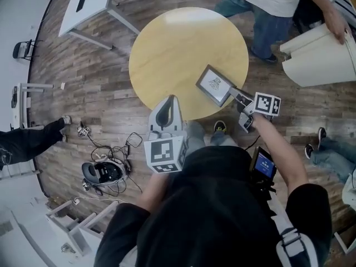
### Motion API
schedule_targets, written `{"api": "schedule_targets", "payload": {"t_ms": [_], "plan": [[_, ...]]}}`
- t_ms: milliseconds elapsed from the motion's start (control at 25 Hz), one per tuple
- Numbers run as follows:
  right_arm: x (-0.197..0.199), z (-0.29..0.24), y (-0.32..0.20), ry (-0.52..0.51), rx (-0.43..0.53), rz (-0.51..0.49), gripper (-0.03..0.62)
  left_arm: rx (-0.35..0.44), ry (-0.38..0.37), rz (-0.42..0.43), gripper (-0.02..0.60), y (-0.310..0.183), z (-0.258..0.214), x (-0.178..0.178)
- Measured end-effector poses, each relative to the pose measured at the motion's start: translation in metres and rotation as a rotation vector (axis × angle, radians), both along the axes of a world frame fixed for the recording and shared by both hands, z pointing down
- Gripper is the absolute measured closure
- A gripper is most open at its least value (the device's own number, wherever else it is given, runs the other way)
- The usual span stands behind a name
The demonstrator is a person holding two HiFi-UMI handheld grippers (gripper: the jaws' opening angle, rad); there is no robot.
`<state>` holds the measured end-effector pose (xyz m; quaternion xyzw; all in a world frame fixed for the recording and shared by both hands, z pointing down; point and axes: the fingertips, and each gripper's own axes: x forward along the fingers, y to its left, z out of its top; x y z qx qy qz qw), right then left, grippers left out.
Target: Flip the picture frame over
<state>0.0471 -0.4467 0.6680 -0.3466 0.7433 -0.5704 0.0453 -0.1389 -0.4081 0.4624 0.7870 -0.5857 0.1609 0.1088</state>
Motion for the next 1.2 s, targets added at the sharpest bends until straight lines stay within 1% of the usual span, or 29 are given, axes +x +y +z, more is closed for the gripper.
{"api": "schedule_targets", "payload": {"t_ms": [240, 400, 760, 1040, 1120, 1200], "plan": [[0.004, 0.020, 0.004, 0.099, -0.018, -0.018, 0.519, 0.000, -0.001, -0.002, 0.560, 0.002, -0.001, -0.002], [0.010, 0.030, 0.004, 0.152, -0.052, -0.007, 0.513, 0.003, 0.000, -0.005, 0.560, 0.006, -0.003, -0.006], [0.019, 0.043, -0.010, 0.320, -0.098, -0.024, 0.482, 0.003, 0.003, -0.015, 0.560, -0.001, -0.004, -0.008], [0.018, 0.049, -0.020, 0.381, -0.099, -0.036, 0.473, 0.004, 0.007, -0.005, 0.560, -0.007, -0.002, -0.006], [0.016, 0.051, -0.023, 0.429, -0.083, -0.058, 0.468, 0.006, 0.007, -0.004, 0.560, -0.008, -0.001, -0.006], [0.016, 0.055, -0.023, 0.513, -0.059, -0.097, 0.467, 0.006, 0.009, -0.003, 0.560, -0.007, 0.001, -0.006]]}}
